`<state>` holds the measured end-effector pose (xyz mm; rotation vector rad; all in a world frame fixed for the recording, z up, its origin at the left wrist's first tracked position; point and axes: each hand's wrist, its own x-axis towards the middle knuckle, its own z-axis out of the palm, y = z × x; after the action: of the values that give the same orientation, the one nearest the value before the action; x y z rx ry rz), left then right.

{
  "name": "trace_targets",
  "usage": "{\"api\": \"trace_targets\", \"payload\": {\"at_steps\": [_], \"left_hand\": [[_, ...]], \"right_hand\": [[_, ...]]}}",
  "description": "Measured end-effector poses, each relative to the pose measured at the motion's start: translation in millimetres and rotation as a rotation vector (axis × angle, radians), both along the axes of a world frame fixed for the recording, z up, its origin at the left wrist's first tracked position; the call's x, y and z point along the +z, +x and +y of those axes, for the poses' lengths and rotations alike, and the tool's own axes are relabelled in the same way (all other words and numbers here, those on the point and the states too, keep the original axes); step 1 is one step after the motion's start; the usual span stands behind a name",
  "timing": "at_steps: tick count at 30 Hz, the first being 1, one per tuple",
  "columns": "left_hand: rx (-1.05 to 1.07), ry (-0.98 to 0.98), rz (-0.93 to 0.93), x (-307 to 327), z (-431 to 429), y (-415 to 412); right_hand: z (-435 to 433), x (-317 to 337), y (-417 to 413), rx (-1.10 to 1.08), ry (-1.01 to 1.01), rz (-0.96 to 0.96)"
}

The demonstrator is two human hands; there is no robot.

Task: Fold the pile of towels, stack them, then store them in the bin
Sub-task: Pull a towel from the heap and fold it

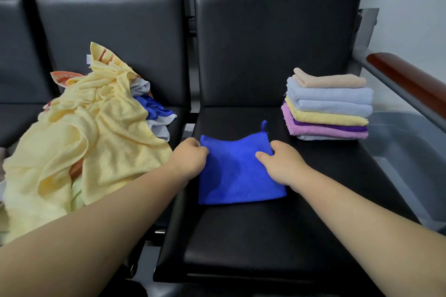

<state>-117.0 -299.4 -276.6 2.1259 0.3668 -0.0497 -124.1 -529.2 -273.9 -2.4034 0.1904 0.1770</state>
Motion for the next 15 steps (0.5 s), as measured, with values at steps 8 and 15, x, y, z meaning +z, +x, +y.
{"api": "trace_targets", "payload": {"at_steps": [8,15], "left_hand": [[-0.063,-0.028,-0.376,73,-53,19],[-0.158,-0.118,-0.473,133,-148,100]], "right_hand": [[-46,68,5,-0.084,0.256,-0.34],[-138,134,65,-0.23,0.183,-0.453]]}}
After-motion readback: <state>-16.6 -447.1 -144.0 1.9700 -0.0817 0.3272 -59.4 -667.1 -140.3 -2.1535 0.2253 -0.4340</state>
